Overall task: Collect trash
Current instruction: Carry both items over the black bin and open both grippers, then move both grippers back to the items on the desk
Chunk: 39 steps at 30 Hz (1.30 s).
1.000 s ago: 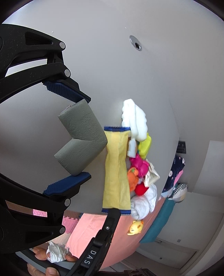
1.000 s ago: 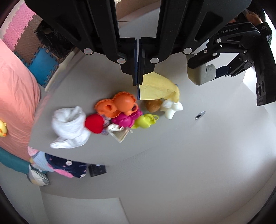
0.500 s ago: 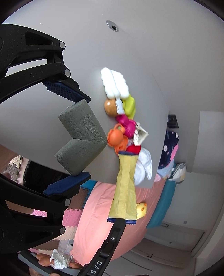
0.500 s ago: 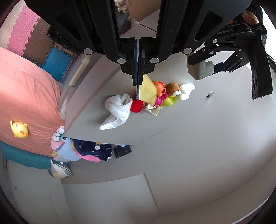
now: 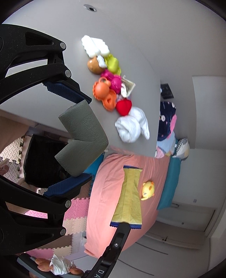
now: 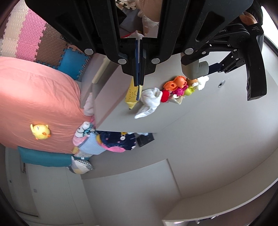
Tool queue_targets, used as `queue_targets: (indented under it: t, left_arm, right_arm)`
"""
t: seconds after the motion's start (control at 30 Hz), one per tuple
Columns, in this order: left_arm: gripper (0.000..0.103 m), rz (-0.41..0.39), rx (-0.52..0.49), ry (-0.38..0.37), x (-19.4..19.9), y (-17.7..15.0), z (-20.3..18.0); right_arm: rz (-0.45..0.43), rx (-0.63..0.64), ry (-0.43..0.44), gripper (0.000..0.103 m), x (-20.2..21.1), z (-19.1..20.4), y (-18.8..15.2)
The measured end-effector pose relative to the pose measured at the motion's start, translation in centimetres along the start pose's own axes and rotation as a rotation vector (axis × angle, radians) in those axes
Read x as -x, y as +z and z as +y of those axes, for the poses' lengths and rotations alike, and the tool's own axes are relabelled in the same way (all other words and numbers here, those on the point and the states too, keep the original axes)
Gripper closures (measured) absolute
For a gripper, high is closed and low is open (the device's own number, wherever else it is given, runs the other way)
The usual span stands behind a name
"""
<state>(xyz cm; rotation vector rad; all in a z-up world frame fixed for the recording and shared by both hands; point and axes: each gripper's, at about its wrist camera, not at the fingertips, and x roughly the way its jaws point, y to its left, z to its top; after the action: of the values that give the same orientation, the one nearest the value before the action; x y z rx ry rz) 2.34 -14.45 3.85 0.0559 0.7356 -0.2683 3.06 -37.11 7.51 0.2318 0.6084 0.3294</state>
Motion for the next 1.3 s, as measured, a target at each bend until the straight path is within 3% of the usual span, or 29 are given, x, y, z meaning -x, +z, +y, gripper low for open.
queue_targets:
  t: [0.33,0.97,1.0,1.03,1.07,1.1,1.13,1.3]
  left_arm:
    - [0.024,0.026,-0.073,-0.088,-2.1,0.9,-4.2]
    - [0.021,0.184,-0.152,-0.221,-9.2,0.5,-9.3]
    - [0.019,0.205,-0.153,-0.238,-9.7,0.3,-9.5]
    - [0.008,0.220,-0.150,-0.241,-10.0,0.2,-9.6]
    - [0.005,0.229,-0.148,-0.239,-10.3,0.2,-9.6]
    - [0.005,0.237,-0.150,-0.233,-10.6,0.2,-9.7]
    - [0.005,0.244,-0.154,-0.219,-10.9,0.1,-9.7]
    - [0.005,0.258,-0.137,-0.191,-11.7,0.1,-9.2]
  right_arm:
    - [0.006,-0.064,-0.101,0.102,1.3,-4.1,-0.9]
    - [0.101,-0.167,-0.199,0.102,-2.4,-10.1,-2.2]
    - [0.110,-0.165,-0.204,0.100,-2.6,-10.1,-2.2]
    - [0.117,-0.166,-0.219,0.086,-2.9,-10.3,-2.3]
    - [0.120,-0.169,-0.237,0.072,-3.1,-10.5,-2.2]
    - [0.118,-0.172,-0.258,0.041,-3.2,-10.6,-2.2]
    - [0.099,-0.169,-0.293,0.035,-3.1,-10.6,-2.1]
    - [0.079,-0.154,-0.311,0.035,-3.1,-10.7,-1.7]
